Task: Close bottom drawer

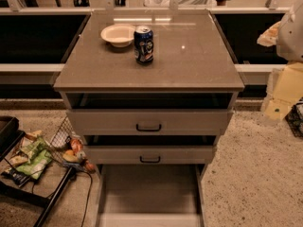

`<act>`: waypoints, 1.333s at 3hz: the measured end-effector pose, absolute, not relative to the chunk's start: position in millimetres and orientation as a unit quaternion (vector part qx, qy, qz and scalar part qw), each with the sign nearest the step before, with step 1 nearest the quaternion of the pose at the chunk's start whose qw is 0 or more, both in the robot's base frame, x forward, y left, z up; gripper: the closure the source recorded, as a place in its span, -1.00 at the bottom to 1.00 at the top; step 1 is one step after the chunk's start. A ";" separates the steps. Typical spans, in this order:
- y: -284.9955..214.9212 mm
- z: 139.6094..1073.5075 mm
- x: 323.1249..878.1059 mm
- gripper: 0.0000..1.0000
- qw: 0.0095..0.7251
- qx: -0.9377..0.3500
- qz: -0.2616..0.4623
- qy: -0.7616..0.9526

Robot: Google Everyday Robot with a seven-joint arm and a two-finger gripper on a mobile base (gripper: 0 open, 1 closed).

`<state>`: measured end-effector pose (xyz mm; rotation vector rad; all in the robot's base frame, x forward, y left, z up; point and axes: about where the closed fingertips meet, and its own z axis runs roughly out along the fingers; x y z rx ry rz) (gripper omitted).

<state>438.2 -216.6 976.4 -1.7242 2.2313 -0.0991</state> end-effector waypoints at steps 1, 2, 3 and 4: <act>-216.6 976.4 438.2 -1.00 0.159 -0.603 -0.035 0.781; -223.0 982.7 438.3 -1.00 0.163 -0.594 -0.049 0.786; -233.9 975.0 433.2 -1.00 0.168 -0.569 -0.060 0.803; -254.7 923.7 421.4 -1.00 0.161 -0.529 -0.081 0.829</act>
Offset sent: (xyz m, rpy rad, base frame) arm -0.0003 -0.0162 0.0087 -0.0349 -0.0241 -0.0547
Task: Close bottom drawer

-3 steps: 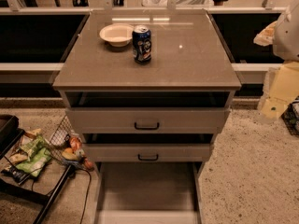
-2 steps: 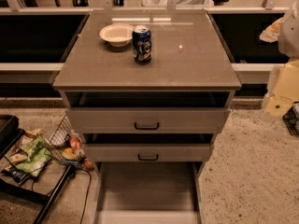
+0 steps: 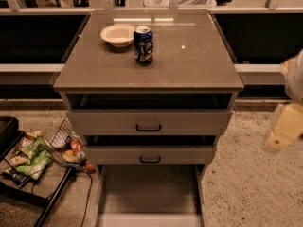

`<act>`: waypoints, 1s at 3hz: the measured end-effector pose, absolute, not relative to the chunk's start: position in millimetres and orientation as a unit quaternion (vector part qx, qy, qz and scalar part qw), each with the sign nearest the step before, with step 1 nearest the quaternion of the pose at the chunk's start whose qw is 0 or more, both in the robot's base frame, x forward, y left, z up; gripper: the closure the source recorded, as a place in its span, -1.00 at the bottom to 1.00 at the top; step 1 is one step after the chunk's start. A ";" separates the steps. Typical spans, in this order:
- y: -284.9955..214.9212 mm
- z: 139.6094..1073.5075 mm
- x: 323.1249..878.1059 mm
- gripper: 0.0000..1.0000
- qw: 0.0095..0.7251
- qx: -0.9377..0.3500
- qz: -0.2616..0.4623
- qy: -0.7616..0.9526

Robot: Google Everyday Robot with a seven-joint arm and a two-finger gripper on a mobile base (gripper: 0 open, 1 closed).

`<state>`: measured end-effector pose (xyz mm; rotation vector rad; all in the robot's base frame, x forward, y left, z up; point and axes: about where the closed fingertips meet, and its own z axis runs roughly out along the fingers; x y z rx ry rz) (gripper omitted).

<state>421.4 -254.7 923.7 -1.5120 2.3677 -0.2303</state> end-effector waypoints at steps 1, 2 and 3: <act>-269.9 864.8 413.5 -1.00 0.148 -0.505 -0.113 0.843; -281.7 794.4 402.0 -1.00 0.124 -0.490 -0.136 0.852; -281.7 718.9 384.3 -1.00 0.086 -0.490 -0.141 0.856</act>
Offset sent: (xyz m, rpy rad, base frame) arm -0.0504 -0.0444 -0.2454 -0.1992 0.0852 -0.1686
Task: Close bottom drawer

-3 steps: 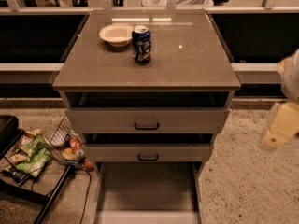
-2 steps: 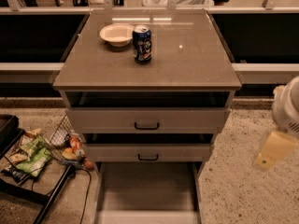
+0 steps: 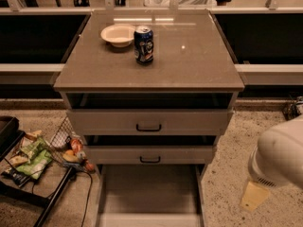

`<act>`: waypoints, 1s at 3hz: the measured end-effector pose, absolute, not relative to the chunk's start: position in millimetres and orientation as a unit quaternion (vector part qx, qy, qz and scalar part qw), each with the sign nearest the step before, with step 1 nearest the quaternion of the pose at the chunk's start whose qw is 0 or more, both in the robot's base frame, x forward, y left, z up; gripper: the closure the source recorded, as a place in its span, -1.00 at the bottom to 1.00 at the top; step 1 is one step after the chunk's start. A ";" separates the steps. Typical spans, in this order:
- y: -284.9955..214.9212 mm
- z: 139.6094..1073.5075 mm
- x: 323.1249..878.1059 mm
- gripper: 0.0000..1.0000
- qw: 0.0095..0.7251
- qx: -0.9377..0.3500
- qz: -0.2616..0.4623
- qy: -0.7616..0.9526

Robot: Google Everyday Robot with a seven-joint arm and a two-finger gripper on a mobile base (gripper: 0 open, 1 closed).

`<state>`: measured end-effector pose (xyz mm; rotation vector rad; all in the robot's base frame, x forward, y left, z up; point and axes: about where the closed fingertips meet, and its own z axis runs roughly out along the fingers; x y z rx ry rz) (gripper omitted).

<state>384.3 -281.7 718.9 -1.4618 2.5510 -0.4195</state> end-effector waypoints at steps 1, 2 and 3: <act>-282.8 657.2 361.4 -1.00 0.060 -0.469 -0.129 0.871; -282.8 657.4 361.5 -1.00 0.060 -0.470 -0.130 0.871; -286.3 617.8 366.5 -0.97 0.032 -0.460 -0.121 0.879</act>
Offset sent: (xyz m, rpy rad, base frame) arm -0.0175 0.0004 -0.0537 0.0013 0.0458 -0.0339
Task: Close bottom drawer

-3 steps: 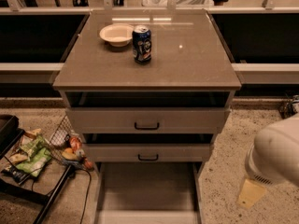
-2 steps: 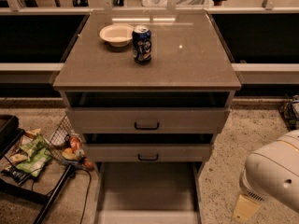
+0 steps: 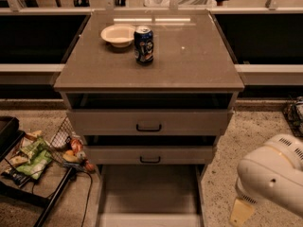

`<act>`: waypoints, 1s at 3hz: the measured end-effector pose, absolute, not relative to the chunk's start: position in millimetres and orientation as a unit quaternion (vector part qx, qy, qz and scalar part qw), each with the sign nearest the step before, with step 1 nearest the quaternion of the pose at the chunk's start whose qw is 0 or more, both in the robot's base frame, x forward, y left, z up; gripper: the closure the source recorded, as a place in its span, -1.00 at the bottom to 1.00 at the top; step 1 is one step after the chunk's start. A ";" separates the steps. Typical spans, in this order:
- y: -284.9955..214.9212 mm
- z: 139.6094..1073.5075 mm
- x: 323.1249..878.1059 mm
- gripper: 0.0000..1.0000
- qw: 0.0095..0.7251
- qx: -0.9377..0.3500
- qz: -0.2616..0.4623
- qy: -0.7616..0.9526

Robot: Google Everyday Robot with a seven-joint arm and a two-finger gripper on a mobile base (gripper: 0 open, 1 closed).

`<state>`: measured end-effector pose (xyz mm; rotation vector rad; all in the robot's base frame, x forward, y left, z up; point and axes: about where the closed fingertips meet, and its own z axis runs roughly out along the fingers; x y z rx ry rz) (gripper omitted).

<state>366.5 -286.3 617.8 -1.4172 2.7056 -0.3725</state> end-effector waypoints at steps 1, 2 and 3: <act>-282.8 535.2 358.9 -0.52 0.005 -0.452 -0.083 0.888; -254.5 430.4 339.9 0.08 -0.017 -0.461 -0.033 0.887; -235.8 373.8 327.6 0.56 -0.013 -0.463 -0.012 0.886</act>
Offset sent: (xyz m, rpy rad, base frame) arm -0.0385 0.0517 -0.2747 0.1633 0.2418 -0.0139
